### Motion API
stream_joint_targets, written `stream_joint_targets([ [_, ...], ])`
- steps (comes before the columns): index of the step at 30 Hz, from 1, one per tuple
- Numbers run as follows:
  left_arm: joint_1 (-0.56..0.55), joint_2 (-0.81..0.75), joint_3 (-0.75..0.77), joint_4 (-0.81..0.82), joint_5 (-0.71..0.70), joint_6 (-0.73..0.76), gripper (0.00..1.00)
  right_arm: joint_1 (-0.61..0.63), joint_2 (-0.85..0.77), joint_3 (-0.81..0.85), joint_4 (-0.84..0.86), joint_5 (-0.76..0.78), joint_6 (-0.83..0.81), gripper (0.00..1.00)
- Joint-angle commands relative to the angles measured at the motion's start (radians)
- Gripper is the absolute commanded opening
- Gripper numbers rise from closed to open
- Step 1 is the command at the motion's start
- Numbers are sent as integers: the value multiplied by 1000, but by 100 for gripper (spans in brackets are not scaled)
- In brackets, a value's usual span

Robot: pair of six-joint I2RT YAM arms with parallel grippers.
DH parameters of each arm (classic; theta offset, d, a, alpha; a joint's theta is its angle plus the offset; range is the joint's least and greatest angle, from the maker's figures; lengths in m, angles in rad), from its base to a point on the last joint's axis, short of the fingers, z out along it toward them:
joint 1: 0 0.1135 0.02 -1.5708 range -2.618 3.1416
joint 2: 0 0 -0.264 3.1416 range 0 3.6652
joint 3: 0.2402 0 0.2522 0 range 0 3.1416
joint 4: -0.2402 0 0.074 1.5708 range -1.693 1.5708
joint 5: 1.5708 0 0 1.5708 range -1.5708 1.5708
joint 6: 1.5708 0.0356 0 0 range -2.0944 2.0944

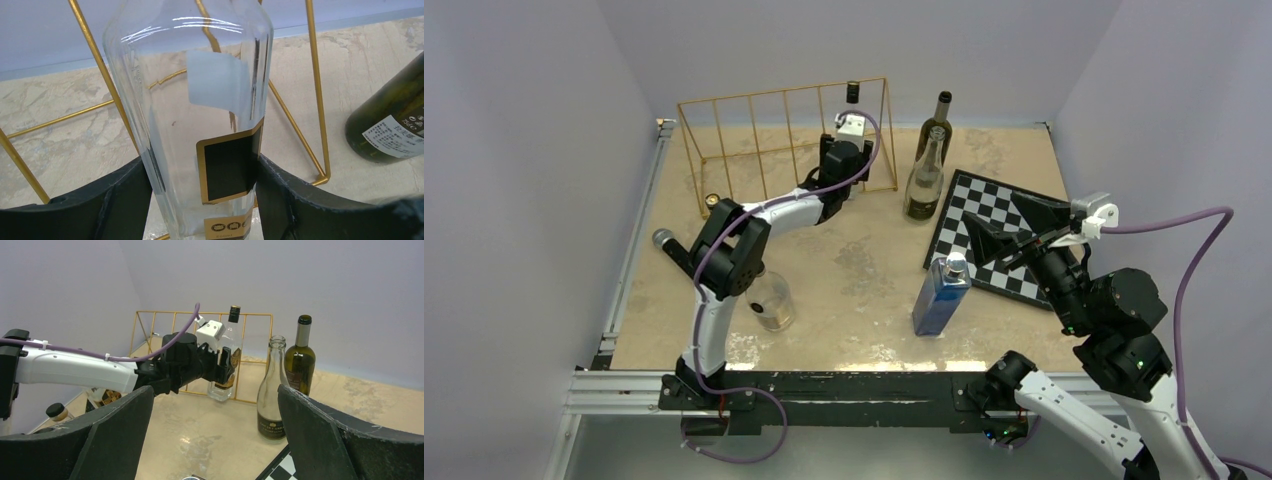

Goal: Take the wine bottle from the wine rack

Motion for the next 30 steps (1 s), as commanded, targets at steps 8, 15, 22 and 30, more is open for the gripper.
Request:
stream_joint_targets([
  [8,-20,-194,-65,333,50,96,0,2,28,-2,58,1,-28,99],
  [15,-31,-252,-162,402,80,94,0,3,38,-3,64,5,-39,99],
  [22,-53,-335,-279,466,129,96,0,3,87,35,49,0,-26,99],
  [30,-79,-460,-457,551,186,111,0,1,276,253,-116,-41,39,99],
])
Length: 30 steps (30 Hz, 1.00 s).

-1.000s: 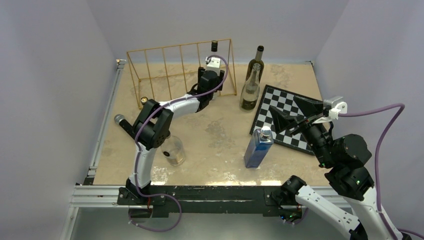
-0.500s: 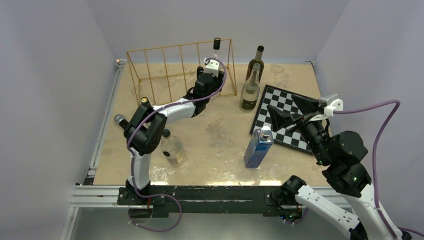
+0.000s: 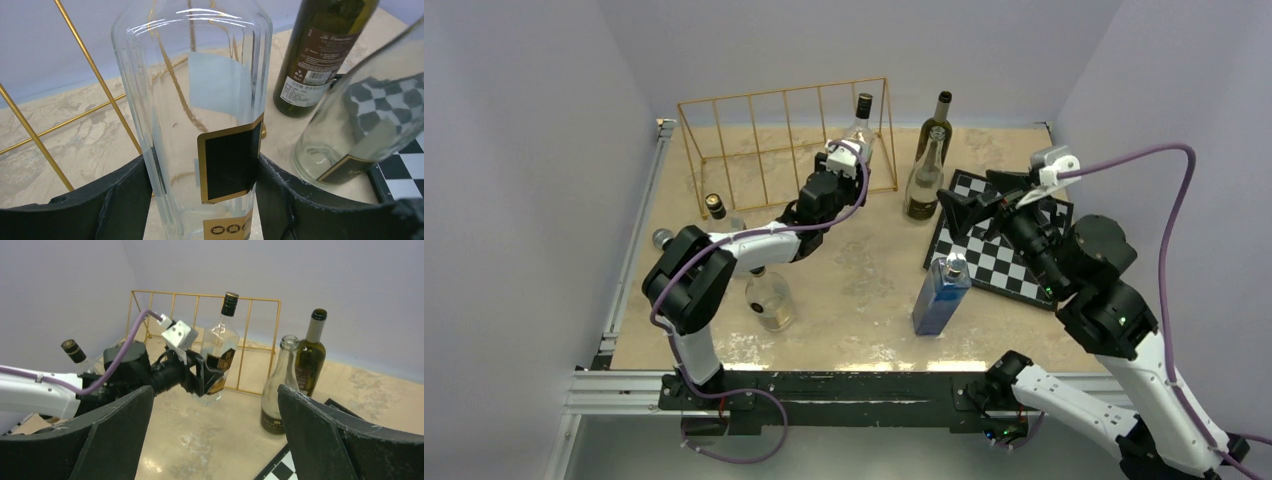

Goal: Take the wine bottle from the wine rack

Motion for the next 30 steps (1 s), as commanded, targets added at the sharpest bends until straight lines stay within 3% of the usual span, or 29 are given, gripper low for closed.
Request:
stream_joint_targets([
  [1,-23,-156,-53,283,40,34,0,1,99,141,-77,-37,47,98],
  [16,-133,-347,-316,414,42,40,0,-93,559,380,-14,-298,175,87],
  [30,-132,-273,-258,453,71,141,0,-171,770,489,26,-313,198,88],
])
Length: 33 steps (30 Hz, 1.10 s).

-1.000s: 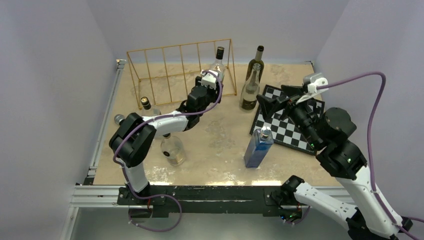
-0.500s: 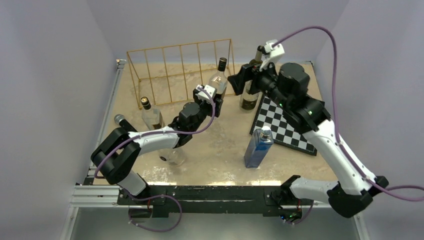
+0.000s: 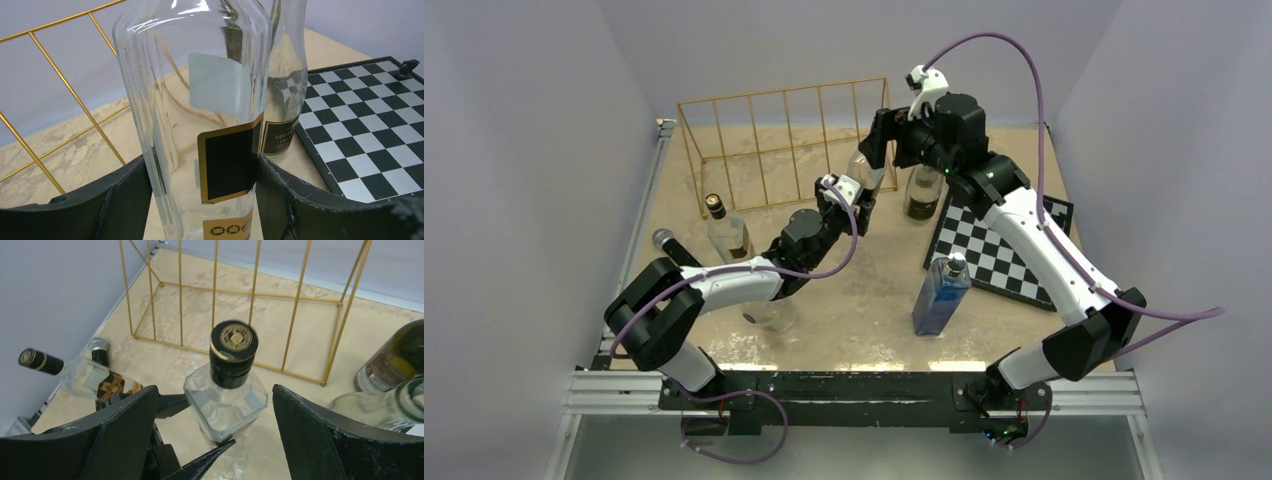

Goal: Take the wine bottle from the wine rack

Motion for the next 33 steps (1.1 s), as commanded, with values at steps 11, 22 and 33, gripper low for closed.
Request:
stream_joint_targets([
  [11,6,58,116,250,30,33,0,-65,103,156,47,-73,10,75],
  [22,7,89,152,240,21,38,0,-67,105,138,102,-39,-8,4],
  [33,20,133,222,165,-33,17,40,-70,73,141,125,-21,-105,0],
])
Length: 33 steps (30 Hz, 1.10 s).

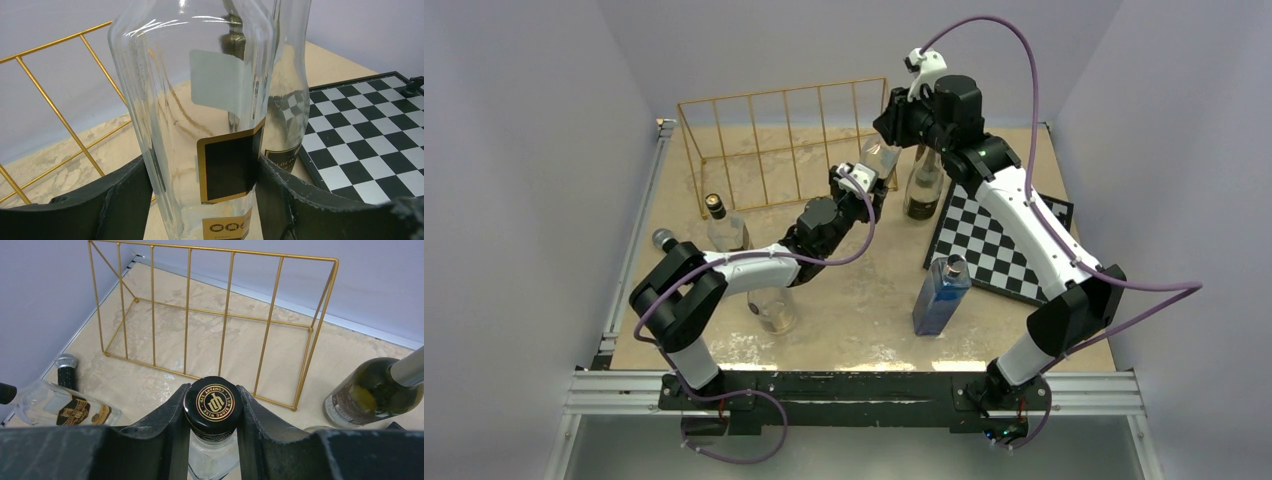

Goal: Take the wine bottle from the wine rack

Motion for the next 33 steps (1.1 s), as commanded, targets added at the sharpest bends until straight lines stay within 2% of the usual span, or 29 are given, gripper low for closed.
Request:
stream_joint_targets([
  [1,13,-10,80,119,-38,-16,47,5,-73,11,83,1,-26,0],
  [3,15,-9,88,101,-50,-24,61,5,-82,1,93,8,-27,0],
  [5,18,-11,96,84,-59,-34,71,4,-96,-11,105,26,-31,0],
  [12,50,-47,96,6,-37,-127,79,0,-134,-34,127,61,-70,0],
  [15,59,-70,81,-18,0,-158,87,-2,-145,-58,153,46,-79,0],
  [21,61,-102,63,-45,37,-181,99,-4,-161,-96,176,33,-92,0],
  [28,99,-131,60,-87,95,-268,99,-7,-191,-133,182,17,-120,0],
  [33,119,-151,55,-94,147,-279,99,-9,-223,-187,198,12,-132,0],
])
